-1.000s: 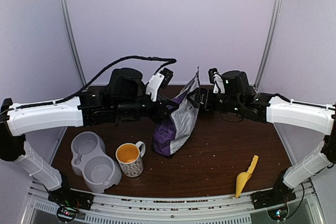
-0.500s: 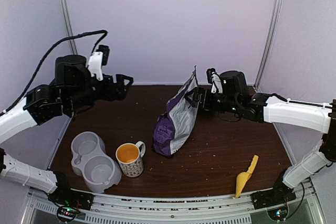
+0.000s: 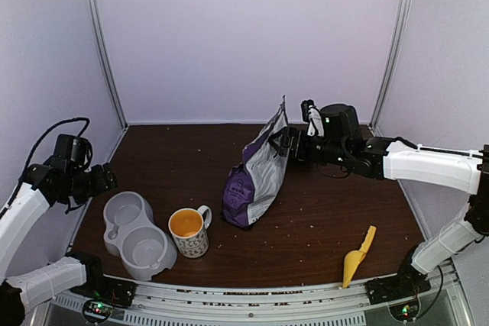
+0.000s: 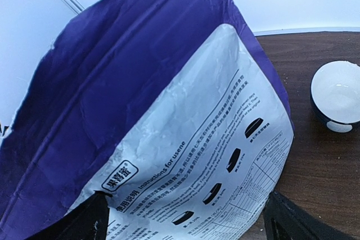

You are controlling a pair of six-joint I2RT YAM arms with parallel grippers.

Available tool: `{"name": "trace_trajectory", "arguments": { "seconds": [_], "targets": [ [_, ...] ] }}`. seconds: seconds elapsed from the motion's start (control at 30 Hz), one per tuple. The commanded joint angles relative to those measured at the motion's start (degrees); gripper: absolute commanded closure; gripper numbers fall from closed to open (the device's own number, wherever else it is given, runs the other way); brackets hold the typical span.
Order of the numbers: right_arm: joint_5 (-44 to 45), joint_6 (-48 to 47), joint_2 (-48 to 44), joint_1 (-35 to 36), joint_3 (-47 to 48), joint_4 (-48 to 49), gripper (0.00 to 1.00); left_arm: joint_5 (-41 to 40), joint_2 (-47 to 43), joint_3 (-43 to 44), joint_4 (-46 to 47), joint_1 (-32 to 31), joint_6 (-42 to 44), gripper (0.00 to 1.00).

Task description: Serve the pet food

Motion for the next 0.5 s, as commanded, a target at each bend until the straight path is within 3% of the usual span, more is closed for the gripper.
{"name": "trace_trajectory", "arguments": {
  "seconds": [0.0,0.07,0.2,0.27,0.47],
  "targets": [
    [0.4,0.6,-0.7,-0.2,-0.8,2.0,0.03,4.0,-2.8,-8.3,0.2,8.9,-2.3,0.13],
    [0.7,0.5,-1.0,-0.2,-0.9,1.9,0.03,9.1,-2.8,-12.4,3.4,13.0,-2.7,0.18],
    [1.5,-0.1,-1.3,-0.2,-0.8,1.7,0.03,13.5,0.4,-17.1,9.5,13.9,-3.1,0.29],
    [1.4,-0.1,-1.1,-0.2,-0.6,1.7,0.03,14.2,2.4,-18.4,11.4,13.8,-3.1,0.43],
    [1.0,0.0,-0.3,-0.2,-0.2,1.9,0.03,10.8,6.5,-18.6,14.2,13.9,-1.1,0.53]
  ]
}}
